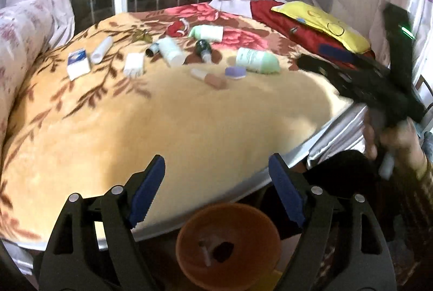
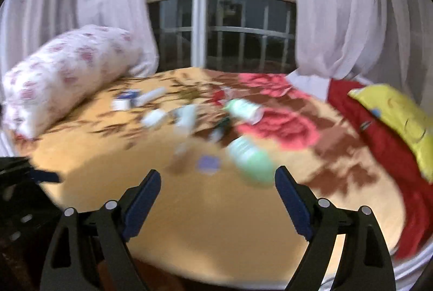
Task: Collect trash
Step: 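Carry the toothpaste tube to the orange bin and open the left tool, then grasp the green-capped white bottle with the right tool while the left tool grasps the beige concealer tube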
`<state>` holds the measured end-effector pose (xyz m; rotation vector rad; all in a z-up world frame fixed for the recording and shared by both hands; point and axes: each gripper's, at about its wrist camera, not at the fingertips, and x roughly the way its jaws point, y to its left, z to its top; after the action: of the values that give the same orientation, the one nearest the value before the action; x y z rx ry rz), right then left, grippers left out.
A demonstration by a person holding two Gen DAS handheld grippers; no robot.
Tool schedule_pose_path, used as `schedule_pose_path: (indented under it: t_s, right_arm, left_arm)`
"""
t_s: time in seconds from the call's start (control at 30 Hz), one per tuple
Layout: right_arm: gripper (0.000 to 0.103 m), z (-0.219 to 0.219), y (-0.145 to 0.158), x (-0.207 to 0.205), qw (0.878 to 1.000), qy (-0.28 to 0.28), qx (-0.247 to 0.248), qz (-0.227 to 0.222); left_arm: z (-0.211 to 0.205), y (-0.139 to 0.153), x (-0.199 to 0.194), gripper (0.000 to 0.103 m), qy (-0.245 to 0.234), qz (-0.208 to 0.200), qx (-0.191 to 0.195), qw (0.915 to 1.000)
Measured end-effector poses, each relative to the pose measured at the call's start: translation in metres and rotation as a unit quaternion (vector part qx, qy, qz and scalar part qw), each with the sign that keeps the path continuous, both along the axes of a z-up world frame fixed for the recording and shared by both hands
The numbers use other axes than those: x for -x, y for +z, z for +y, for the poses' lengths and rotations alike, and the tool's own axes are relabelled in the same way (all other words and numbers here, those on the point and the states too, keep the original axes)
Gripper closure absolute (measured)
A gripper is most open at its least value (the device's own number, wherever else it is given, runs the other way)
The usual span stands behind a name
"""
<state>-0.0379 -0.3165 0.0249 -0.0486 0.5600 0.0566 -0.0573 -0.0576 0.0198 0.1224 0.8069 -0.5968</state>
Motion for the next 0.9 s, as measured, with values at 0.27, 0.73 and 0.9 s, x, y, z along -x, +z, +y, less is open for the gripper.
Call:
schedule_pose_path:
  t_s: [0.27,0.73,0.9]
  right_arm:
    - [0.024,-0.036,-0.042,-0.105,0.992,0.001,0.028,0.119]
    - [0.052,-0.027,-0.068,-0.146,0.979,0.017,0.058,0.195]
    - [0.052,-0.031,-0.039,-0.113,0.990,0.006,0.033,0.139]
  left_arm:
    - [-0.015,-0.010,-0.010,0.026,-0.012,0.013,0.001,0.9999]
    - [-0.012,-0.023,-0.036,0.026,0.013,0.051,0.013,0.9985]
    - [-0.020,-0.011,-0.066,0.026,0.039,0.043,0.027,0.9979]
